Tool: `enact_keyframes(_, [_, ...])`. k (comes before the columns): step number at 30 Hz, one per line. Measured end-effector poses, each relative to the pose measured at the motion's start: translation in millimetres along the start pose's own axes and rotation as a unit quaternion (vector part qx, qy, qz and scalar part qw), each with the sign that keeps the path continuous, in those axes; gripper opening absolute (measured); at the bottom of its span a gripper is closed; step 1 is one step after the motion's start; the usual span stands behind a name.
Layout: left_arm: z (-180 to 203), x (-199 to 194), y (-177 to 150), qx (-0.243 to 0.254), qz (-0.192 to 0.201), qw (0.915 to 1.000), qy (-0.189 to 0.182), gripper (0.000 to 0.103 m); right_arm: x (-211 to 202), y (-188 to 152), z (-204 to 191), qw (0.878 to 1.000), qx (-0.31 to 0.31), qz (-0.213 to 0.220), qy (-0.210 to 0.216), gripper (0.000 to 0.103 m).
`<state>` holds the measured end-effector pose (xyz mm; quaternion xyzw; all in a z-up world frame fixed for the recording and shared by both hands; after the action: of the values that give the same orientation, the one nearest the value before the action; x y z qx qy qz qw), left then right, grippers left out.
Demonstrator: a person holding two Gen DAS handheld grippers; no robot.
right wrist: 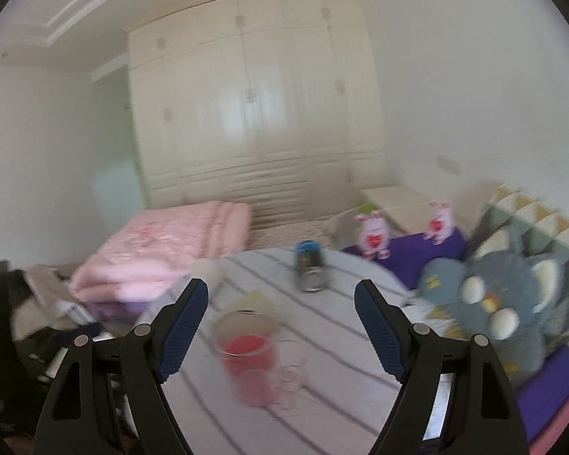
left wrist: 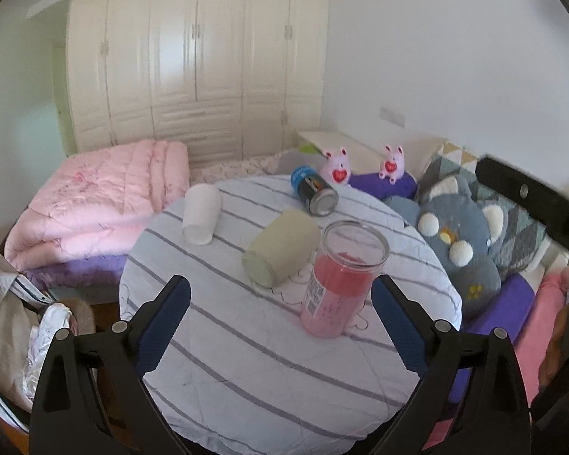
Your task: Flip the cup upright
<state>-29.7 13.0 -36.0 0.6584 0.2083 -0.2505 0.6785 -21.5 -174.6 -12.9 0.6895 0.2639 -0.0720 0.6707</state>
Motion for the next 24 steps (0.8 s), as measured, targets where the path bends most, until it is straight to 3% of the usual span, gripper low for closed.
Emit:
enact_keyframes(5, [12.1,-2.8,-7.3,0.003,-0.003,1.0000,0.007,0.099,1.9,-11.0,10.5,0.999,-0.008,-0.033,-0.041,0.081])
enact_keyframes(14, [23.2,-5.7,-20.1,0.002,-0.002,0.9998,0.019,0.101,15.3,-42.2,22.2,0.991,-0.007,-0.117,-0.060,0.081])
enact_keyframes(24, [27.3,-14.0,-21.2,0.004,0.017,0.9998,0.010,0.101,8.5,-47.4,19.4,0.992,-0.010,-0.113,-0.048,0.081])
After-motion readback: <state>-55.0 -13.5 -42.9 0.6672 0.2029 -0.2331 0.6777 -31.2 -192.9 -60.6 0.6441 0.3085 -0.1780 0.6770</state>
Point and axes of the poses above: each gripper's, at about its wrist camera, not at the fingertips, and x roughly the way its jaws point, z to its right, y to its top, the point moved 2 cm from there along x, roughly the way its jaws point, and after that the axes turned 4 degrees about -z, right-handed, at the moved point
